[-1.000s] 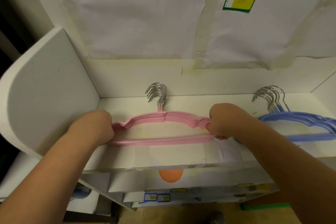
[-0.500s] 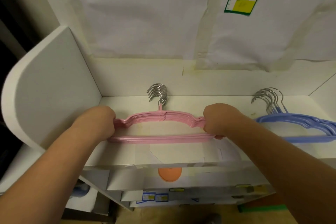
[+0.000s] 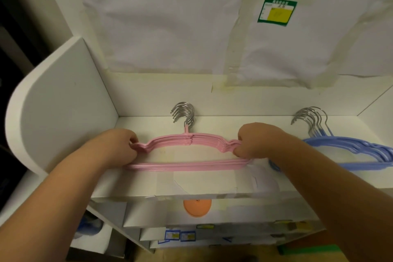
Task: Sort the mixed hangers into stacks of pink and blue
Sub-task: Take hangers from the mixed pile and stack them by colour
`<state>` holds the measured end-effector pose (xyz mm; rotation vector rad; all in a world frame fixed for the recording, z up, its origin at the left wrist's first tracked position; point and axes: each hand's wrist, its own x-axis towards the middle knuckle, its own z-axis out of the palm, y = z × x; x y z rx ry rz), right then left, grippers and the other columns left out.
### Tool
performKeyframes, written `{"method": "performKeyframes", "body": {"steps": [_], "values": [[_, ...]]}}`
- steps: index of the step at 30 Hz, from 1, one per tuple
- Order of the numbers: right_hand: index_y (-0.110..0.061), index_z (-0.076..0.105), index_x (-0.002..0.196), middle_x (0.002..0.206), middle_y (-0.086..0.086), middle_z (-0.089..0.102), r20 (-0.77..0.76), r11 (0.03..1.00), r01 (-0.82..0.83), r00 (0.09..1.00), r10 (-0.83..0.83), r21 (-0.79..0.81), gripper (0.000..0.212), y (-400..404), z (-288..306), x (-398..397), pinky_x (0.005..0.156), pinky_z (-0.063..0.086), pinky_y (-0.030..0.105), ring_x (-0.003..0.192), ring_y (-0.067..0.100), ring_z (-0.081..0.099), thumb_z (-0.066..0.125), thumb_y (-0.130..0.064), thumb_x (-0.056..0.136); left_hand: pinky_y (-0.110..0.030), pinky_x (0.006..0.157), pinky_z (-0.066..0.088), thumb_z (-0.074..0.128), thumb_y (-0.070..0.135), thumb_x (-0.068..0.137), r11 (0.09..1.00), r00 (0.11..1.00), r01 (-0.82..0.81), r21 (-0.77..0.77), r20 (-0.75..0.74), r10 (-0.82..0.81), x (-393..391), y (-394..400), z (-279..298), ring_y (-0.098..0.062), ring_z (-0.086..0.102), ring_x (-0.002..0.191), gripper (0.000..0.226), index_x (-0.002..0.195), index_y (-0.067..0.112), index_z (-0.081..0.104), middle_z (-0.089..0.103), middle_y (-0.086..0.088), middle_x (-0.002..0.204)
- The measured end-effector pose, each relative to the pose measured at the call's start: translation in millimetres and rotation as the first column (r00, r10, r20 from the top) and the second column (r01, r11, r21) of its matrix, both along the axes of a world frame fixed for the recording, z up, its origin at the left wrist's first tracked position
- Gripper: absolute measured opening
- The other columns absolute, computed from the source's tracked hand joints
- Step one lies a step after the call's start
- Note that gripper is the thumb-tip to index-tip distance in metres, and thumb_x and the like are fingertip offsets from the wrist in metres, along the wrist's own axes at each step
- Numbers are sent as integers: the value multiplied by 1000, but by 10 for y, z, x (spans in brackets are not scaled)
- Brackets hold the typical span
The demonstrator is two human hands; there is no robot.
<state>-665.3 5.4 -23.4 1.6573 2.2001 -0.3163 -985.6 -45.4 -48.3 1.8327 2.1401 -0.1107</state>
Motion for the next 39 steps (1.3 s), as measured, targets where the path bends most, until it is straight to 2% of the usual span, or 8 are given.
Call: {"method": "performKeyframes", "body": {"steps": [3, 7, 11, 16, 22, 28, 34, 39], "values": [[-16, 67, 105, 102, -1, 68, -197, 1000, 6, 980, -7, -7, 47, 8, 131, -66, 85, 52, 34, 93, 19, 62, 59, -55, 80, -27, 96, 43, 56, 66, 58, 998, 965, 57, -4, 258, -54, 187, -153, 212, -13, 56, 114, 89, 136, 22, 50, 57, 3, 131], [-12, 65, 72, 69, 6, 64, -420, 997, 54, 907, -23, 62, 54, 41, 179, -528, 59, 44, 30, 68, 20, 60, 48, -61, 85, -36, 102, 40, 67, 86, 36, 958, 963, 269, -95, 7, -270, 433, -235, 147, -17, 42, 126, 134, 148, 30, 19, 40, 7, 144], [-20, 59, 82, 91, 4, 63, -337, 999, 51, 940, -54, -19, 38, 193, 12, -1056, 70, 39, 29, 83, 23, 56, 48, -56, 84, -34, 84, 46, 75, 65, 57, 954, 941, 300, 28, -170, -291, 421, -165, -7, -20, 52, 111, 100, 137, 35, 24, 53, 7, 126], [-17, 55, 94, 93, 5, 55, -189, 994, 7, 982, -28, -111, 15, 341, -11, -1268, 75, 38, 28, 86, 24, 51, 47, -30, 89, -32, 67, 41, 74, 63, 61, 955, 953, 277, 107, -154, -259, 390, -138, -37, -20, 56, 94, 71, 116, 29, 41, 58, 6, 105], [-17, 52, 99, 106, 10, 55, -145, 993, 24, 989, -41, -111, 12, 312, -27, -1321, 82, 39, 28, 90, 25, 47, 43, -23, 94, -33, 66, 41, 74, 62, 61, 949, 950, 290, 127, -156, -270, 382, -128, -63, -21, 56, 91, 70, 113, 27, 41, 57, 5, 101], [-16, 52, 98, 96, 8, 50, -49, 999, -6, 999, 3, -52, 14, 372, -59, -1387, 82, 41, 31, 88, 27, 48, 39, -16, 92, -33, 64, 38, 76, 65, 56, 948, 950, 296, 120, -143, -279, 364, -104, -55, -21, 54, 88, 75, 110, 26, 41, 57, 5, 99], [-13, 52, 93, 87, 6, 55, 64, 978, -114, 990, 127, -174, 9, 402, -23, -1415, 70, 39, 28, 79, 25, 51, 46, -19, 93, -32, 63, 39, 78, 64, 54, 953, 952, 289, 91, -136, -276, 360, -93, -36, -19, 50, 81, 76, 109, 27, 41, 57, 6, 98], [-6, 60, 112, 101, 11, 53, 73, 925, -180, 974, 216, -334, 22, 345, 84, -1418, 49, 32, 21, 69, 23, 49, 51, -19, 97, -34, 67, 46, 77, 66, 53, 951, 950, 296, 90, -136, -282, 346, -81, -61, -20, 49, 79, 76, 107, 27, 41, 57, 6, 96]]}}
